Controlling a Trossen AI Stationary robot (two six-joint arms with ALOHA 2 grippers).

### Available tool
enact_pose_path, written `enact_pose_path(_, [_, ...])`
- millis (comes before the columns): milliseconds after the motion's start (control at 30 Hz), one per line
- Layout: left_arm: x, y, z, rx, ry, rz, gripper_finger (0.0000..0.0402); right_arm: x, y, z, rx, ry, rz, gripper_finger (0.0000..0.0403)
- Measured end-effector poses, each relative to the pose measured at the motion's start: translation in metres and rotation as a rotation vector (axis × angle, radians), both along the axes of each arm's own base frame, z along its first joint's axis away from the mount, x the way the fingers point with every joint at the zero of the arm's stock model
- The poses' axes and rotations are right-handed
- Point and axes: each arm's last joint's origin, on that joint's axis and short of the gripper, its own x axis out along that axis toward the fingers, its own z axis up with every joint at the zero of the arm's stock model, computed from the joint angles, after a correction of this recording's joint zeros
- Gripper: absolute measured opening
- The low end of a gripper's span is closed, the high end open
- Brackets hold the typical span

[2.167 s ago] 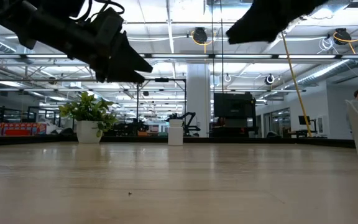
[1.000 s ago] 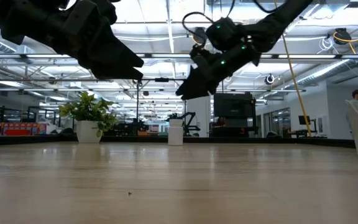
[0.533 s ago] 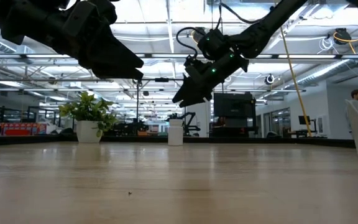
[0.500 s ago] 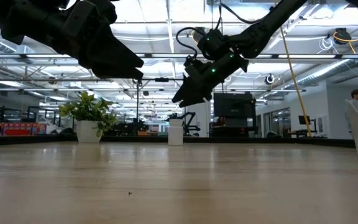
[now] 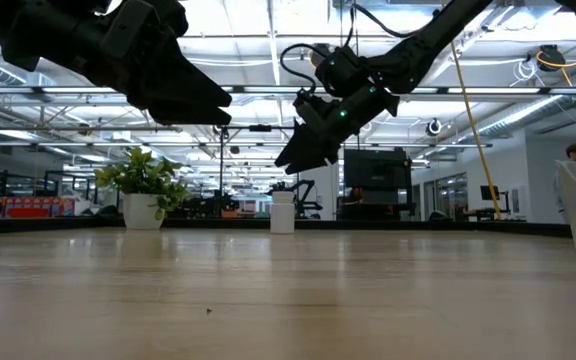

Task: Pick and place pill bottles into a basket
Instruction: Put the white pill bottle into the gray bin

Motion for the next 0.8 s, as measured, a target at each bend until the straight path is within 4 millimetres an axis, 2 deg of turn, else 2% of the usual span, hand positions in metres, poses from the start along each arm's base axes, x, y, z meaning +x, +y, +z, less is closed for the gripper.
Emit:
enact_pose_path(133, [0.000,0.000,0.000,0.000,0.000,0.000,0.0310,0.001,0.002,-0.001,0.002,0.005,0.006,0.0298])
enact_pose_path(467, [0.000,0.000,0.000,-0.003,0.000,0.001,0.0310,0.005,0.002,-0.023,0.031,0.060,0.005,0.0298])
enact_pose_path(633, [0.000,0.000,0.000,-0.003,0.001,0.000,0.0310,0.007,0.001,-0.018,0.016,0.027,0.003,0.0298])
enact_pose_path(800, [0.000,0.000,0.000,-0.004,0.001,-0.005,0.0310,0.008,0.000,-0.027,0.019,0.046,0.003,0.0297])
